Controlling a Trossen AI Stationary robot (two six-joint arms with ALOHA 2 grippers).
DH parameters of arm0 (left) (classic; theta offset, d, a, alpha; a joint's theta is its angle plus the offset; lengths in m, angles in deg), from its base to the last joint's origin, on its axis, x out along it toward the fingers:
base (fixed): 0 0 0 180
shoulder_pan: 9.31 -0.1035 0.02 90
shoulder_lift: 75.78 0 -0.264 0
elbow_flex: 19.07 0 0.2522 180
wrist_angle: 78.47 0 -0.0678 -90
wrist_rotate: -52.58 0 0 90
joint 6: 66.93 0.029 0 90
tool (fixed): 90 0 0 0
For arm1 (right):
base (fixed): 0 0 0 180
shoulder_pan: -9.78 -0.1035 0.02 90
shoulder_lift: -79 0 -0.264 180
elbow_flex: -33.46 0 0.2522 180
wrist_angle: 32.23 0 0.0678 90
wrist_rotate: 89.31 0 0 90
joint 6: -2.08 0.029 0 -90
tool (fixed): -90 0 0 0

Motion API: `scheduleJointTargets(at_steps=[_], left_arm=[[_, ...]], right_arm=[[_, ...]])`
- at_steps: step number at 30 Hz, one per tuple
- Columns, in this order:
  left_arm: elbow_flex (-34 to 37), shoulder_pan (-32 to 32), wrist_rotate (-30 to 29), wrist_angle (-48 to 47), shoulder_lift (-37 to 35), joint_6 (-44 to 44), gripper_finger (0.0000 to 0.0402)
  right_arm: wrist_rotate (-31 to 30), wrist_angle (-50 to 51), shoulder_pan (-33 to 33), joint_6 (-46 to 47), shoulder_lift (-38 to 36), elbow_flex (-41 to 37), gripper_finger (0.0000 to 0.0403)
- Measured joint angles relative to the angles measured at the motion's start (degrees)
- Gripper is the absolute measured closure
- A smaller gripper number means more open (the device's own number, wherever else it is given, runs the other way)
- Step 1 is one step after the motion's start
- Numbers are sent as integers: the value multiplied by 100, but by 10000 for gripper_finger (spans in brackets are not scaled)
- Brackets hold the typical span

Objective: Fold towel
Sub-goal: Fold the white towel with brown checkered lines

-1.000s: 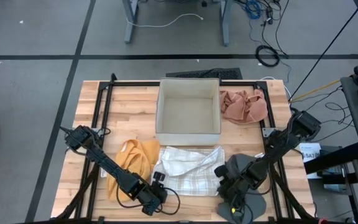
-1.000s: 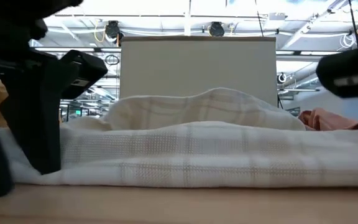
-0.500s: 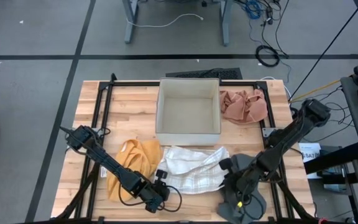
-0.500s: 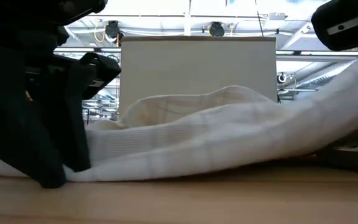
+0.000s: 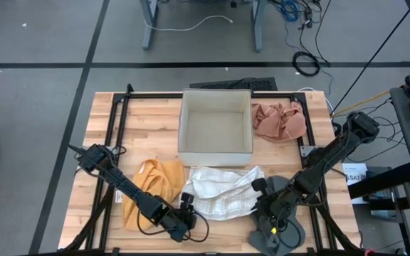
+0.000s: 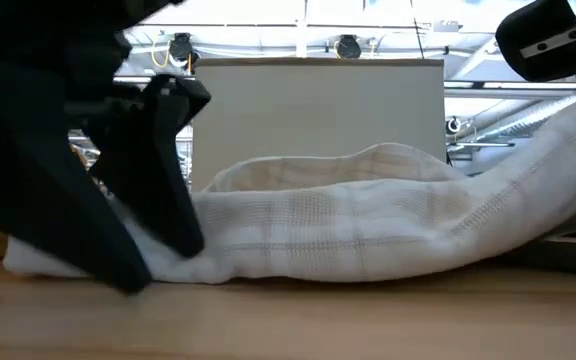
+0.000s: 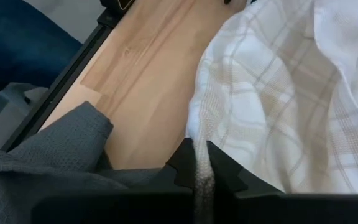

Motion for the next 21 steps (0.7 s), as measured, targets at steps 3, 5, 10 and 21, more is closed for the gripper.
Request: scheduleJointTargets(at_steps=[3,5,10,21], left_arm=[[0,19,-134,-67,-150,51,237],[0,29,-144,-107,-254,53,243],[-4,84,-203,-183,-367,54,251],[-20,-6,494,-718,-140,-261,251]], right_arm=[[1,19,0,2,-2,0,398],[-1,19,7,-6,-2,0,398],[-1,21,7,-11,-2,0,398],[-1,21,33,-9,-2,2,398]])
